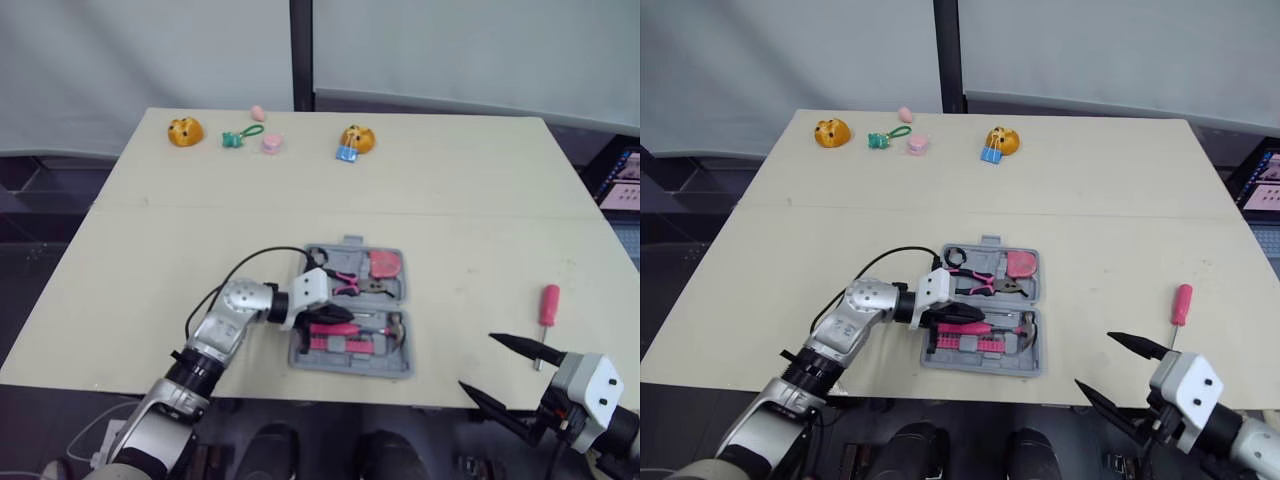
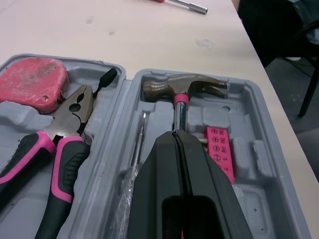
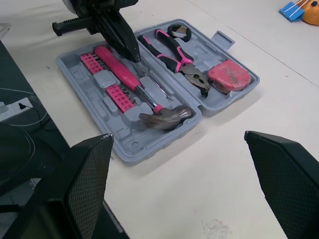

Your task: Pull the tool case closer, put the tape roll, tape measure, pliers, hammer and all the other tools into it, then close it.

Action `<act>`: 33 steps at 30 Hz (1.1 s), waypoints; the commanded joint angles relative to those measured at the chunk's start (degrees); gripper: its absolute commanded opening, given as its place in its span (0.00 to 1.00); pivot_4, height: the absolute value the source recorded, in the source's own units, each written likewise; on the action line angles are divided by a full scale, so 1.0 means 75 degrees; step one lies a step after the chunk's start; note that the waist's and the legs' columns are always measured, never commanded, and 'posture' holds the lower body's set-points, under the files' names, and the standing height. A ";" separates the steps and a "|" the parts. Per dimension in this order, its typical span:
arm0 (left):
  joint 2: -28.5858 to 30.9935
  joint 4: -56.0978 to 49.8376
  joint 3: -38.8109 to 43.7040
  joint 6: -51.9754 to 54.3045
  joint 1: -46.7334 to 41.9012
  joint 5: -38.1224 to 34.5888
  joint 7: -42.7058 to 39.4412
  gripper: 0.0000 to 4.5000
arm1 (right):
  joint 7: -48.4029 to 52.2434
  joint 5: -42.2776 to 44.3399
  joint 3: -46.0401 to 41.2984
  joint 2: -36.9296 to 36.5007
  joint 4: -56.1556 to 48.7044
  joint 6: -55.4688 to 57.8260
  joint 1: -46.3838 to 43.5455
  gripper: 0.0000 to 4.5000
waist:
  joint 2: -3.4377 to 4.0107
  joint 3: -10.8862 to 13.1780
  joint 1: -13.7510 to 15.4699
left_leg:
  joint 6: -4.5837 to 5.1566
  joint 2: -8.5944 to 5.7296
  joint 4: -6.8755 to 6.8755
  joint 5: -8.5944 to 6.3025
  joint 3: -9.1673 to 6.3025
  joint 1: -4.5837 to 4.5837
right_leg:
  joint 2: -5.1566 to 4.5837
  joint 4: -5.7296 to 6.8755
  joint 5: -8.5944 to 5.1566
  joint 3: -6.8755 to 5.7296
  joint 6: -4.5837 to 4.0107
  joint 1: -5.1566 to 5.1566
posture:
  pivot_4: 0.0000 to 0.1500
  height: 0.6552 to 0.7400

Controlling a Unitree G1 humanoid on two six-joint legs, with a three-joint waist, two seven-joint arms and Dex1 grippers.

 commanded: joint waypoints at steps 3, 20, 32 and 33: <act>-0.0090 0.0086 -0.0117 -0.0236 0.0072 0.0118 0.0013 0.01 | -0.0062 0.0150 -0.0180 -0.0004 -0.0110 0.0017 0.0076 1.00 | 0.0000 0.0000 0.0001 | 0.0000 0.0000 0.0000 0.0000 0.0000 0.0000 | -0.0001 0.0000 0.0000 0.0000 0.0000 0.0000 | 1.00 0.15; -0.0174 0.0779 -0.0328 -0.0394 0.0104 0.0578 0.0180 0.01 | -0.0086 0.0225 -0.0426 0.0013 -0.0261 0.0065 0.0346 1.00 | 0.0000 -0.0001 0.0006 | 0.0002 0.0000 0.0000 -0.0001 -0.0001 0.0000 | -0.0003 -0.0002 0.0000 0.0000 0.0000 0.0001 | 1.00 0.15; -0.0043 0.0834 -0.0816 0.0183 0.0118 0.1170 0.0272 0.01 | -0.0101 0.0246 -0.0492 0.0017 -0.0296 0.0088 0.0386 1.00 | 0.0000 -0.0057 0.0025 | 0.0005 0.0000 -0.0004 -0.0005 -0.0002 0.0007 | -0.0004 -0.0014 0.0000 0.0000 0.0000 0.0012 | 1.00 0.15; -0.0035 0.0853 -0.0854 0.0260 0.0108 0.1212 0.0295 0.01 | -0.0098 0.0247 -0.0499 0.0017 -0.0300 0.0097 0.0383 1.00 | 0.0000 -0.0060 0.0026 | 0.0005 0.0000 -0.0004 -0.0006 -0.0002 0.0008 | -0.0004 -0.0016 0.0000 -0.0001 0.0000 0.0014 | 1.00 0.15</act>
